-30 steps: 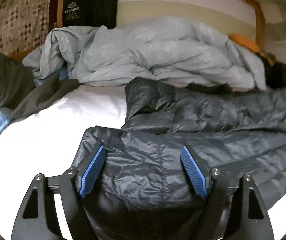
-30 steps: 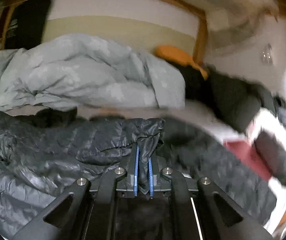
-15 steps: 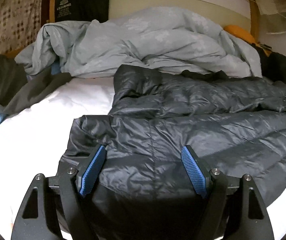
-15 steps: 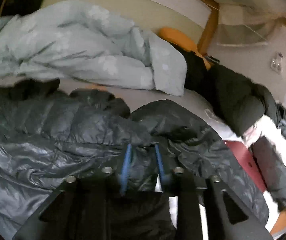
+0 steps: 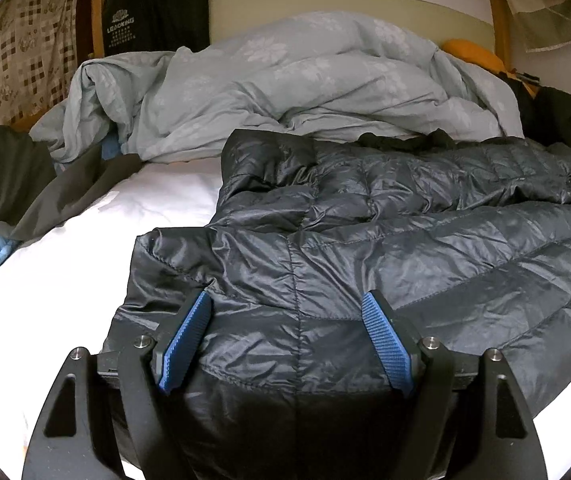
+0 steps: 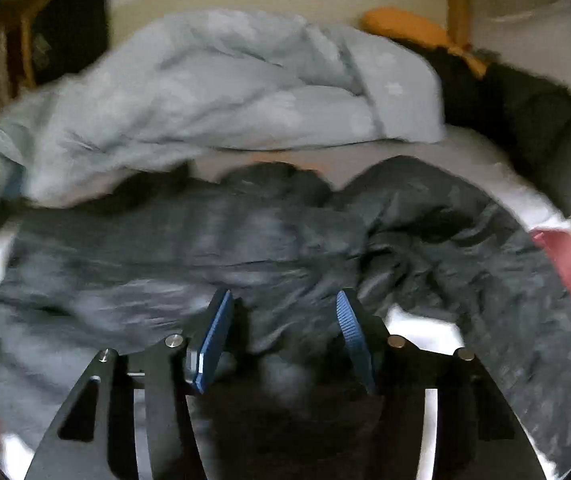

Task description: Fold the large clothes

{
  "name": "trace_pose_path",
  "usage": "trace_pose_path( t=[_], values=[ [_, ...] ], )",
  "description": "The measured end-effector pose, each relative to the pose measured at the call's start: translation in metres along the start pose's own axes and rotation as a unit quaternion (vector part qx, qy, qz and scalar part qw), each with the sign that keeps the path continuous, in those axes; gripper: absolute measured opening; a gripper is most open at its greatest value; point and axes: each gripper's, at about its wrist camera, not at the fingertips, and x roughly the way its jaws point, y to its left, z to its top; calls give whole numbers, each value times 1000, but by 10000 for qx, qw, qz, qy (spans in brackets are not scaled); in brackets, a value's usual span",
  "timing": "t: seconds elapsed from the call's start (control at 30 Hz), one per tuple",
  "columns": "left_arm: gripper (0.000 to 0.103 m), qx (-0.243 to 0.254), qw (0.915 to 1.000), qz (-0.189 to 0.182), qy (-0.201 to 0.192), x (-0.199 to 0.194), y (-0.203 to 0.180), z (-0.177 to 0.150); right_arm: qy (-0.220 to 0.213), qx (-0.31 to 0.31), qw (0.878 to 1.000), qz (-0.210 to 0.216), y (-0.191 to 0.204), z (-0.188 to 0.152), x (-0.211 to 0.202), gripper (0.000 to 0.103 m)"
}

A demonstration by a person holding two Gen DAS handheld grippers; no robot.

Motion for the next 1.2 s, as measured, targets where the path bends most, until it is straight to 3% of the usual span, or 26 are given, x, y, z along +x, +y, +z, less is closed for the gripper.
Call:
trace_pose_path(
  t=[0.03, 0.13, 0.27, 0.37, 0.5, 0.6, 0.7, 0.73, 0.83, 0.93, 1.07, 1.13, 1.2],
  values=[
    [77, 5, 10000, 2, -1, 0, 0, 0, 162, 61, 9997, -185, -4, 0, 14, 49],
    [77, 25, 10000, -8, -4, 0, 0, -1, 463, 667, 9965, -201, -24, -3, 33, 39],
    [78, 39, 10000, -10, 3, 0, -1, -2, -174, 693, 9955, -626, -29, 5, 3, 37],
    [78, 50, 10000, 6, -6, 0, 0, -1, -585, 638, 9944, -612, -30, 7, -22, 38],
    [78, 63, 9999, -56, -74, -8, 2, 1, -922, 927, 9904, -441, -41, 7, -49, 68],
    [78, 335, 9971, -401, -559, -37, -2, 20, -880, 1269, 9878, -208, -56, 9, -53, 69],
    [78, 555, 9923, -470, -998, -60, -8, 60, -901, 1718, 9809, 111, -72, 7, -62, 69],
    [78, 686, 9922, -486, -921, -57, -12, 75, -907, 1792, 9795, 169, -76, 7, -63, 69],
    [77, 1273, 9899, -625, -78, -13, -26, 112, -861, 1852, 9784, 314, -81, 7, -62, 69],
    [74, 1306, 9849, -844, 759, 48, -29, 127, -452, 1732, 9787, 1006, -79, 7, -49, 69],
    [72, 1152, 9834, -435, 1334, 109, -21, 126, 354, 1701, 9577, 2293, -70, 6, -26, 69],
    [69, 971, 9816, -189, 1635, 134, -10, 120, 595, 1444, 9565, 2465, -58, 5, -19, 69],
    [67, 752, 9799, 65, 1846, 150, 2, 111, 684, 1084, 9650, 2287, -43, 5, -15, 69]
  ],
)
